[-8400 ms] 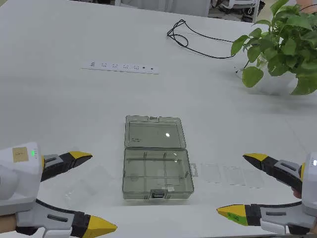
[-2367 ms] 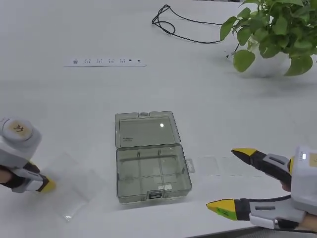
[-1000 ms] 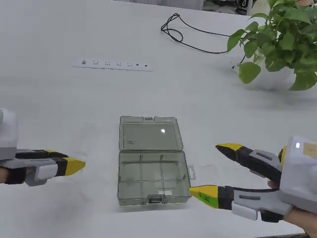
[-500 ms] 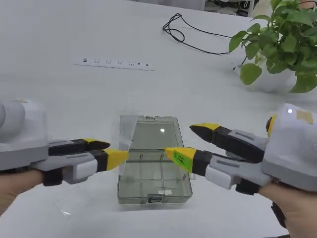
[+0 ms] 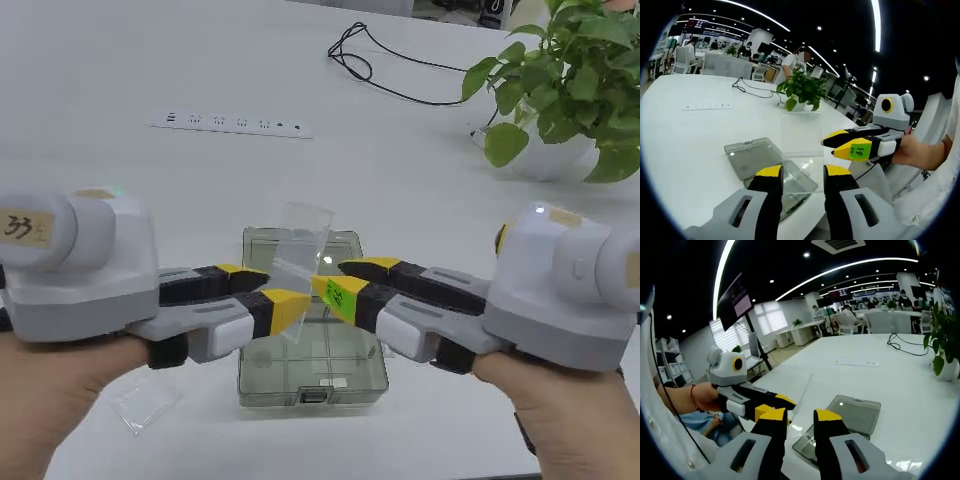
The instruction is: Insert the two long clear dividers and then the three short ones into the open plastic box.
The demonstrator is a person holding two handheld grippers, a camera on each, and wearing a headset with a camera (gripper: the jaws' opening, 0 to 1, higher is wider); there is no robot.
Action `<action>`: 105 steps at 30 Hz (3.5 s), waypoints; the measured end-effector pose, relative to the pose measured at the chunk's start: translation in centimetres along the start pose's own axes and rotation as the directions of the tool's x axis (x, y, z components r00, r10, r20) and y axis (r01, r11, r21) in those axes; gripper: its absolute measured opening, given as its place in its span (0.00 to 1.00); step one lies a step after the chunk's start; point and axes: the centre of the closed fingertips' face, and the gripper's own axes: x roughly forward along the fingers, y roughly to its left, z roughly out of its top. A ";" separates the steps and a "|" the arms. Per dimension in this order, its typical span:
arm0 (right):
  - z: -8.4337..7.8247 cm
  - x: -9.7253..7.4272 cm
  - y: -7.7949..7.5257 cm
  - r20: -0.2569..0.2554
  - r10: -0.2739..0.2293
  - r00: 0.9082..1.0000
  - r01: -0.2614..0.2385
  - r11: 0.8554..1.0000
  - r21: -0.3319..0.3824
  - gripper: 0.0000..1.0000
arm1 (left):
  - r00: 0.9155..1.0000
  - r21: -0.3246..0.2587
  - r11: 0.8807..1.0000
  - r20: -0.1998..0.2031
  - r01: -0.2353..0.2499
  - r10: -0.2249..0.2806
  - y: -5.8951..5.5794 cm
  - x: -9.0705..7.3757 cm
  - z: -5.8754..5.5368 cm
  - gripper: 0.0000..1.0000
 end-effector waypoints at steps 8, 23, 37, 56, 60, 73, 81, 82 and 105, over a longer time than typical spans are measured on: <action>-0.1 0.5 0.0 0.000 -0.004 1.000 0.004 0.999 0.036 0.15 | 1.000 0.046 0.999 -0.007 0.008 -0.008 -0.5 0.2 0.3 0.30; 0.1 1.0 0.0 0.001 -0.019 1.000 0.019 0.997 0.073 0.08 | 1.000 0.064 0.998 -0.012 0.007 -0.006 -0.6 0.3 0.4 0.30; 0.0 1.0 0.0 -0.020 -0.046 0.999 0.048 0.992 0.119 0.06 | 1.000 0.068 0.998 -0.015 0.004 -0.003 -0.7 0.5 0.0 0.30; 1.1 0.2 -2.2 -0.018 -0.113 0.993 0.115 0.984 0.133 0.06 | 0.999 0.144 0.989 -0.034 0.024 -0.020 0.6 -0.7 -0.8 0.34; 0.9 -0.2 -3.4 -0.047 -0.141 0.989 0.146 0.978 0.150 0.06 | 0.999 0.184 0.982 -0.037 0.033 -0.027 1.1 -1.3 -1.1 0.42; -1.8 -0.6 -6.3 -0.205 -0.222 0.953 0.265 0.941 0.210 0.06 | 0.995 0.319 0.944 -0.077 0.083 -0.061 2.7 -2.4 -2.6 0.69; -4.5 -0.1 -7.5 -0.345 -0.268 0.900 0.358 0.905 0.230 0.06 | 0.989 0.382 0.916 -0.129 0.120 -0.075 3.5 -2.4 -4.4 0.84; -5.0 -0.1 -7.5 -0.367 -0.265 0.892 0.364 0.901 0.236 0.06 | 0.988 0.386 0.914 -0.135 0.122 -0.074 3.6 -2.4 -4.6 0.84; -10.2 1.6 -8.3 -0.581 -0.204 0.788 0.462 0.819 0.340 0.06 | 0.987 0.369 0.919 -0.130 0.140 -0.098 4.2 -2.9 -5.7 0.85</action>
